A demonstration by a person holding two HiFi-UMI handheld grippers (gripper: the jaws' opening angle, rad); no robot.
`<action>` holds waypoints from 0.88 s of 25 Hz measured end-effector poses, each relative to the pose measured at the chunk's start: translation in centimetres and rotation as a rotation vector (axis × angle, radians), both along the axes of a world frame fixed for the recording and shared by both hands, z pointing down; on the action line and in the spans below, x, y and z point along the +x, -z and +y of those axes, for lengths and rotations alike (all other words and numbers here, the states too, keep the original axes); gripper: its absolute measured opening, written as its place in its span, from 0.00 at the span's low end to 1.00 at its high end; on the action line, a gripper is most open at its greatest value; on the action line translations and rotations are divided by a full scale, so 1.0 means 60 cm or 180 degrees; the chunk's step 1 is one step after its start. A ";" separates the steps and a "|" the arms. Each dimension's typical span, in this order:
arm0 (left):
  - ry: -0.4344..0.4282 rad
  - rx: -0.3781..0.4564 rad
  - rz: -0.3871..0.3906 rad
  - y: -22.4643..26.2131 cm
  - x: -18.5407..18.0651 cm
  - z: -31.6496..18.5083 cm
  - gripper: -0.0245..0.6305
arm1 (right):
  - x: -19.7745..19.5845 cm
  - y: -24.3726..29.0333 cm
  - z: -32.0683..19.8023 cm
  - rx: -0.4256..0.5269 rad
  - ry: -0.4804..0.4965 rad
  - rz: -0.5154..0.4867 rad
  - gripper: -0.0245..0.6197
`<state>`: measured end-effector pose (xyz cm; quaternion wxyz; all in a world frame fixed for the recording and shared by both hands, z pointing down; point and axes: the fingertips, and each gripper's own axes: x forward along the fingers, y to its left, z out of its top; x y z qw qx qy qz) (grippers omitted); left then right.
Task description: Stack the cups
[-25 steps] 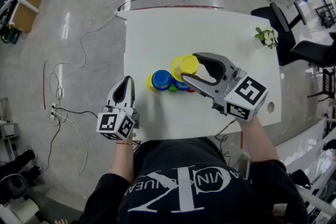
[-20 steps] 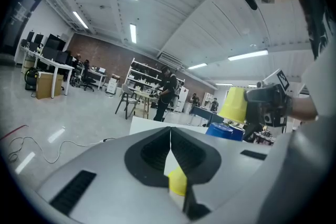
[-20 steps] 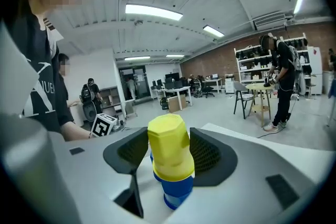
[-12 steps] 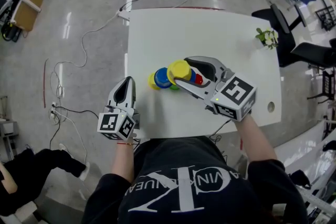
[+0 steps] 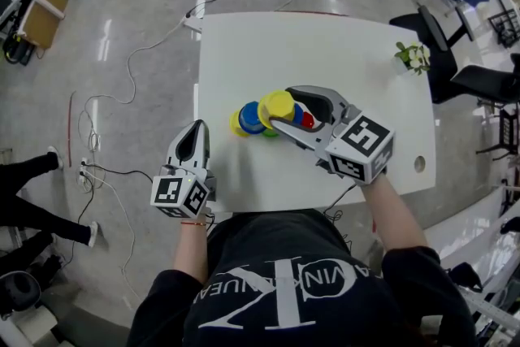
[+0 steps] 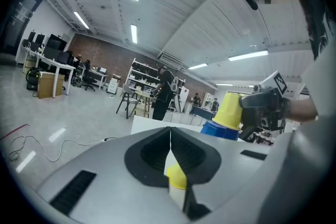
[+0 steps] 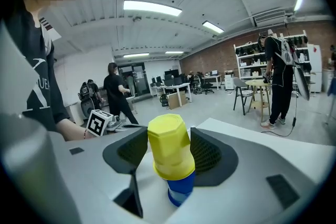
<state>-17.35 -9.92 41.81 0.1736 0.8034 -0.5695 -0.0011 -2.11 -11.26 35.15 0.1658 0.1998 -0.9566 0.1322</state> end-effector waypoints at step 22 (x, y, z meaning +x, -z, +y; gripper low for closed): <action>-0.0221 0.0177 -0.0096 0.025 0.008 0.035 0.04 | 0.095 -0.004 0.048 -0.0095 -0.0896 -0.0566 0.27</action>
